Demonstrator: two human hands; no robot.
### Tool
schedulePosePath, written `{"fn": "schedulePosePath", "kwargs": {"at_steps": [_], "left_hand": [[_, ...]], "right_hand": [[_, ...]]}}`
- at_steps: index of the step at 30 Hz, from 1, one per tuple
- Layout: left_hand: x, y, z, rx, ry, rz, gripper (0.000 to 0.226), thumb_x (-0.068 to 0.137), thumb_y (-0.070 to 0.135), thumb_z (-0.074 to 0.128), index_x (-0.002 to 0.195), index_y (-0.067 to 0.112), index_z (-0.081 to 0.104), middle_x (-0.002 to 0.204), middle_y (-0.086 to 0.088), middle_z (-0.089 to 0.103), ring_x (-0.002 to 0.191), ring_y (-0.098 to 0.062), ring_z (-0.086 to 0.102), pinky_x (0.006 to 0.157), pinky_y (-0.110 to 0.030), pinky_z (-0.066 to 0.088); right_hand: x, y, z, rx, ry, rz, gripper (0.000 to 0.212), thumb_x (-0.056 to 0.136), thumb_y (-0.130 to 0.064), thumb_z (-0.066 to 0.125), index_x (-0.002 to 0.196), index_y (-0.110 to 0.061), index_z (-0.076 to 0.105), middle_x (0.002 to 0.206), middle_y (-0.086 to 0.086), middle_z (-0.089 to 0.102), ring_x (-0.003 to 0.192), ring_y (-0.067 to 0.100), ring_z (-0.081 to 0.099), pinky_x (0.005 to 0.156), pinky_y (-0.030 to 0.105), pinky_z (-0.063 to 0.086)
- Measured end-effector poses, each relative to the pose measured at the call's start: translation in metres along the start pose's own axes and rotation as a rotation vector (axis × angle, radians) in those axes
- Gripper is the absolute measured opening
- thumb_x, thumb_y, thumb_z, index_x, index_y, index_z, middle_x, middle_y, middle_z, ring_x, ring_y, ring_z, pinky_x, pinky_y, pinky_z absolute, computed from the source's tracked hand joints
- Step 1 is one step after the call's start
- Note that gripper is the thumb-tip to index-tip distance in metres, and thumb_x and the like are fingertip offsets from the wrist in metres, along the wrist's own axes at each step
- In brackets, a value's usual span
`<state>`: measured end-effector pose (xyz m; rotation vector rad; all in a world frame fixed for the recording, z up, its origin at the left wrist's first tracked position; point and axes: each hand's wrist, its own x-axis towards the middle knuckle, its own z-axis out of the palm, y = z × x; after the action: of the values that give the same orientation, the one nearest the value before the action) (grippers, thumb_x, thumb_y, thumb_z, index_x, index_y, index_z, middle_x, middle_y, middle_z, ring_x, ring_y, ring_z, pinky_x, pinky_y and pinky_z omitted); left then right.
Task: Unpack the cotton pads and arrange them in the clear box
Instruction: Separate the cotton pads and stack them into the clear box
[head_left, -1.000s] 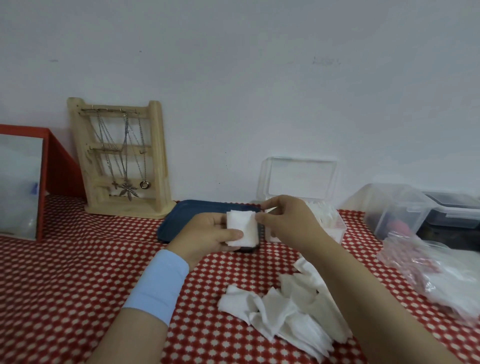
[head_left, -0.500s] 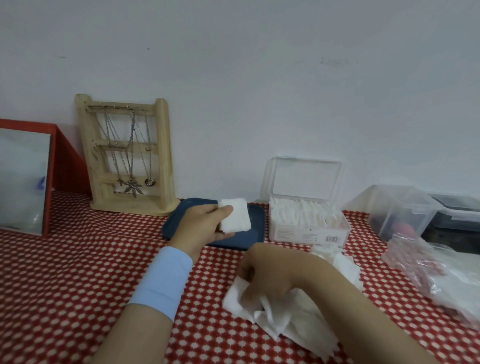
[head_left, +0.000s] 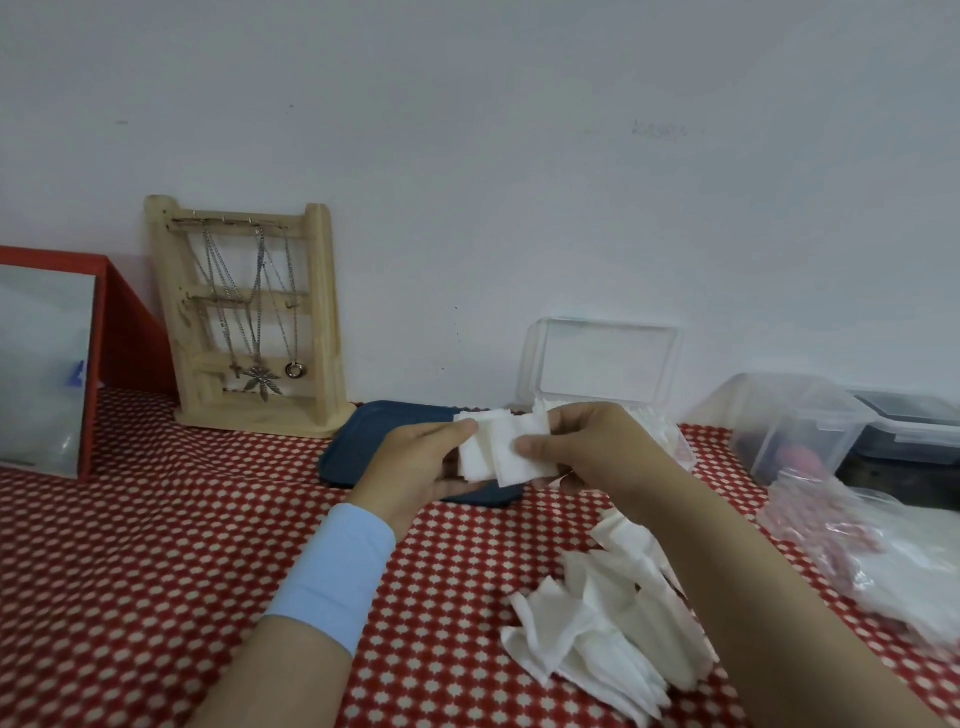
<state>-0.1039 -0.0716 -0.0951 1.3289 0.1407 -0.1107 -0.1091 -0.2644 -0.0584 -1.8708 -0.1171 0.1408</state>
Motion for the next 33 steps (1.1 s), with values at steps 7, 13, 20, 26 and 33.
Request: {"fn": "schedulePosePath", "kwargs": {"at_steps": [7,13,20,26,33], "left_hand": [[-0.004,-0.003,0.008,0.014,-0.070,-0.025,0.028,0.099,0.020,0.065,0.120,0.003,0.069,0.108,-0.015,0.077,0.097,-0.026,0.077,0.074,-0.032,0.063],[-0.005,0.002,0.010,-0.045,-0.150,-0.064,0.040,0.097,0.036,0.062,0.120,0.004,0.066,0.107,-0.017,0.077,0.099,-0.028,0.076,0.074,-0.036,0.064],[-0.002,-0.004,0.000,0.200,-0.243,0.030,0.042,0.087,-0.004,0.072,0.126,0.008,0.066,0.115,-0.007,0.077,0.105,-0.023,0.075,0.086,-0.034,0.061],[0.004,-0.005,-0.008,0.252,-0.077,0.073,0.045,0.086,-0.005,0.074,0.129,0.006,0.064,0.121,-0.006,0.071,0.112,-0.023,0.069,0.086,-0.032,0.062],[0.008,-0.007,-0.009,0.264,-0.054,0.076,0.049,0.086,-0.004,0.075,0.132,0.006,0.062,0.126,-0.008,0.069,0.115,-0.024,0.067,0.086,-0.031,0.062]], "right_hand": [[-0.001,-0.004,0.009,-0.049,0.061,-0.065,0.010,0.080,-0.013,0.084,0.082,-0.009,0.075,0.069,-0.008,0.072,0.046,0.002,0.062,0.042,0.014,0.043],[0.003,-0.001,0.012,-0.271,0.159,-0.050,0.016,0.078,-0.026,0.086,0.080,-0.014,0.075,0.070,-0.012,0.068,0.054,0.001,0.059,0.051,0.014,0.043],[0.002,0.000,0.010,-0.147,0.138,-0.033,0.029,0.081,-0.031,0.083,0.098,-0.028,0.060,0.095,-0.003,0.072,0.075,0.010,0.070,0.058,0.017,0.051],[-0.002,-0.005,-0.004,-0.658,-0.127,-0.150,0.004,0.087,-0.030,0.074,0.090,-0.032,0.076,0.092,-0.016,0.072,0.087,0.003,0.066,0.082,0.022,0.054],[-0.020,-0.013,0.011,-1.094,-0.779,0.073,0.048,0.084,-0.034,0.079,0.131,-0.028,0.068,0.131,-0.009,0.065,0.118,0.013,0.060,0.103,0.029,0.046]]}}
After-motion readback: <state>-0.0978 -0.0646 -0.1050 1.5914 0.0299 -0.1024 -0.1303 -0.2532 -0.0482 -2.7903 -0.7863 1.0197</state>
